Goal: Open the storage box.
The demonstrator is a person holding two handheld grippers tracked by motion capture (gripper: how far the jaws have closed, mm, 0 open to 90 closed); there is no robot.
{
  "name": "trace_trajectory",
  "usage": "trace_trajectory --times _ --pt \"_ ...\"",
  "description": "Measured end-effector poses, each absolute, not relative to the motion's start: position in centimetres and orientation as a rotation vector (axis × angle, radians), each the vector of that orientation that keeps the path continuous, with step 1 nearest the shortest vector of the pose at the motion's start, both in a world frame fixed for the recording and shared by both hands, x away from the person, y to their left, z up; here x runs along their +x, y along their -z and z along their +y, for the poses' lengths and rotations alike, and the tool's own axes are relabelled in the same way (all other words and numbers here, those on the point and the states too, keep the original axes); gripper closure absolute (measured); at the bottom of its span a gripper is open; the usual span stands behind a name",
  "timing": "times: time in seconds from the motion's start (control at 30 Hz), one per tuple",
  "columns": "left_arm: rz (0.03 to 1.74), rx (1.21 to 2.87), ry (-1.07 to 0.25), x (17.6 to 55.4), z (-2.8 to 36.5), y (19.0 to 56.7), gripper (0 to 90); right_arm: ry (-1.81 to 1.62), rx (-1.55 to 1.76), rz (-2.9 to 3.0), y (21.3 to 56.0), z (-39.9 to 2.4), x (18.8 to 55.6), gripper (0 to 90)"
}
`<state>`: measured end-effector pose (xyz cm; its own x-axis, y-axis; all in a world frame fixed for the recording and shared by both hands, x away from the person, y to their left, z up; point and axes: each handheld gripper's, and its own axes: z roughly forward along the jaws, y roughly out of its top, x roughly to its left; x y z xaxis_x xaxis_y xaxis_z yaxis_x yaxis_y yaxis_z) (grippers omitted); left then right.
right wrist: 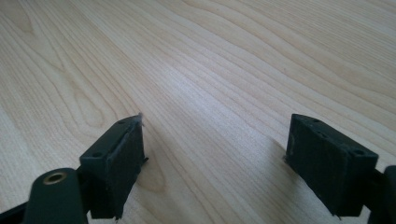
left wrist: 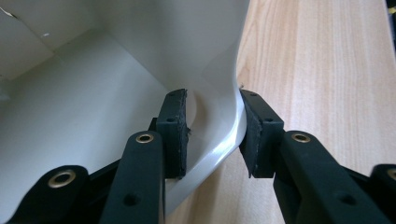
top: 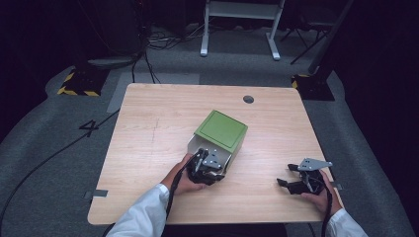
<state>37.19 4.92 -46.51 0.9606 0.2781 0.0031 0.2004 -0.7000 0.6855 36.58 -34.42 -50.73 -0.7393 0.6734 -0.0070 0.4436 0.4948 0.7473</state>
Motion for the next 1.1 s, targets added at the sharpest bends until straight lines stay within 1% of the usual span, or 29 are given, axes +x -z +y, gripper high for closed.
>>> trace_trajectory --times 0.43,0.83,1.1 --pt "0.349 2.392 -0.126 34.9 6.3 46.9 64.6 -1.094 0.939 2.445 50.7 -34.4 36.6 19.4" --pt "0.358 2.354 -0.107 33.1 7.6 47.1 64.6 -1.092 0.939 2.444 50.7 -34.4 36.6 19.3" --pt "0.361 2.348 -0.08 32.5 8.0 47.2 64.4 -1.092 0.938 2.444 50.7 -34.4 36.6 19.3"
